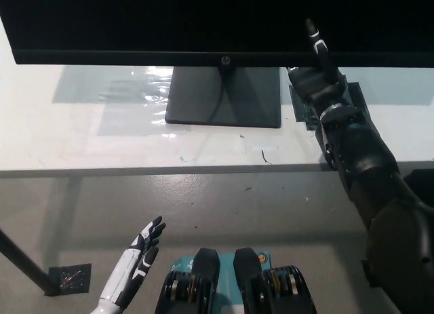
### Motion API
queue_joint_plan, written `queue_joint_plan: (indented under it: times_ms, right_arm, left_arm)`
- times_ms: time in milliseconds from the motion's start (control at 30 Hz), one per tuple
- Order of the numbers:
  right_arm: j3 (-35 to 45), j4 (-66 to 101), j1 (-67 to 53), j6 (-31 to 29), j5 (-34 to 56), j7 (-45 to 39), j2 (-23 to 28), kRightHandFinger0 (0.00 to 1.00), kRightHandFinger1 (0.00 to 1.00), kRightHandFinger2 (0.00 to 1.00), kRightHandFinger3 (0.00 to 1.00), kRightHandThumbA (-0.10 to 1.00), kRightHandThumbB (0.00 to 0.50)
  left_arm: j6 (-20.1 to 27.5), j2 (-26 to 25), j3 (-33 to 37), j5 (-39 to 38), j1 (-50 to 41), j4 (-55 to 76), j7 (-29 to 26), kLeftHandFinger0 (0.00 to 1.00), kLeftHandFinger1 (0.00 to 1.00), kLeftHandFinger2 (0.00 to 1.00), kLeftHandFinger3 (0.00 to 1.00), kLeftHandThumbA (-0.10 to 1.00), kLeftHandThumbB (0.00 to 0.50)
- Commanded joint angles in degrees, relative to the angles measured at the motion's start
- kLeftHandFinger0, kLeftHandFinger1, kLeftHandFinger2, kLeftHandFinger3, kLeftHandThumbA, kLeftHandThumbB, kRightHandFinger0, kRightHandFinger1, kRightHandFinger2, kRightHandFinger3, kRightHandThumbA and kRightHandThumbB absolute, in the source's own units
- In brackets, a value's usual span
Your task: The monitor is being placed at the center of the desk and the robot uses its right hand to grab on the right side of the monitor and tilt the angle of the montior sideways.
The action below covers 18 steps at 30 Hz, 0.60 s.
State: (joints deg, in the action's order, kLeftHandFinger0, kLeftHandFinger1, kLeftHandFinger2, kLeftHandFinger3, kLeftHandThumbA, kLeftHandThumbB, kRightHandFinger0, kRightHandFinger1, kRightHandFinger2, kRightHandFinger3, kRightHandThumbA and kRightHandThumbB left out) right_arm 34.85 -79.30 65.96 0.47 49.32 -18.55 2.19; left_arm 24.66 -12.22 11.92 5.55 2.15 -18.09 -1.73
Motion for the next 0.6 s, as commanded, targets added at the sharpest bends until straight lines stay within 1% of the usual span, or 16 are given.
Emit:
queue_joint_plan:
  times_ms: [0,100,133,200,233,300,333,433,467,567]
  right_arm:
    - [0.12,0.83,8.31,-1.83,-1.59,0.67,0.97,1.00,1.00,1.00,1.00,1.00,0.373]
    - [0.16,-0.28,9.05,-2.22,-2.10,2.41,1.37,1.00,1.00,1.00,1.00,1.00,0.379]
    - [0.11,-0.58,9.34,-2.35,-2.29,2.89,1.55,1.00,1.00,1.00,1.00,1.00,0.370]
    - [-0.31,-1.47,10.46,-2.73,-3.12,4.96,2.01,1.00,1.00,1.00,1.00,1.00,0.389]
    - [-0.54,-1.83,10.98,-3.01,-3.58,5.99,2.21,1.00,1.00,1.00,1.00,1.00,0.388]
    - [-0.46,-1.91,11.02,-3.03,-3.68,6.03,2.23,1.00,1.00,1.00,1.00,1.00,0.389]
    - [-0.81,-2.19,11.65,-3.18,-4.14,6.42,2.34,1.00,1.00,1.00,1.00,1.00,0.401]
    - [-0.83,-2.27,11.85,-3.25,-4.39,6.76,2.34,1.00,1.00,1.00,1.00,1.00,0.401]
    - [-1.21,-2.54,12.08,-3.50,-5.02,7.61,2.28,1.00,1.00,1.00,1.00,1.00,0.390]
    - [-1.55,-2.73,12.31,-3.85,-5.83,8.47,2.20,1.00,1.00,1.00,1.00,1.00,0.384]
  left_arm:
    - [2.27,-0.93,-0.16,-0.12,0.20,1.39,-1.44,1.00,1.00,1.00,1.00,1.00,0.378]
    - [2.27,-0.99,0.19,0.13,0.14,1.54,-1.66,1.00,1.00,1.00,1.00,1.00,0.371]
    - [2.27,-0.99,0.25,0.17,0.31,1.42,-1.64,1.00,1.00,1.00,1.00,1.00,0.372]
    - [2.27,-1.02,0.52,0.62,0.78,1.07,-2.03,1.00,1.00,1.00,1.00,1.00,0.376]
    - [2.27,-0.89,0.35,0.31,0.99,0.85,-1.66,1.00,1.00,1.00,1.00,1.00,0.385]
    - [2.27,-0.90,0.37,0.30,1.00,0.84,-1.68,1.00,1.00,1.00,1.00,1.00,0.385]
    - [2.27,-0.82,0.26,-0.09,1.19,0.85,-1.02,1.00,1.00,1.00,1.00,1.00,0.389]
    - [2.27,-0.69,0.14,-0.37,1.27,0.79,-0.75,1.00,1.00,1.00,1.00,1.00,0.390]
    - [2.27,-0.82,0.52,0.19,1.28,0.88,-1.24,1.00,1.00,1.00,1.00,1.00,0.378]
    - [2.27,-1.11,0.89,0.95,1.29,1.06,-1.89,1.00,1.00,1.00,1.00,1.00,0.371]
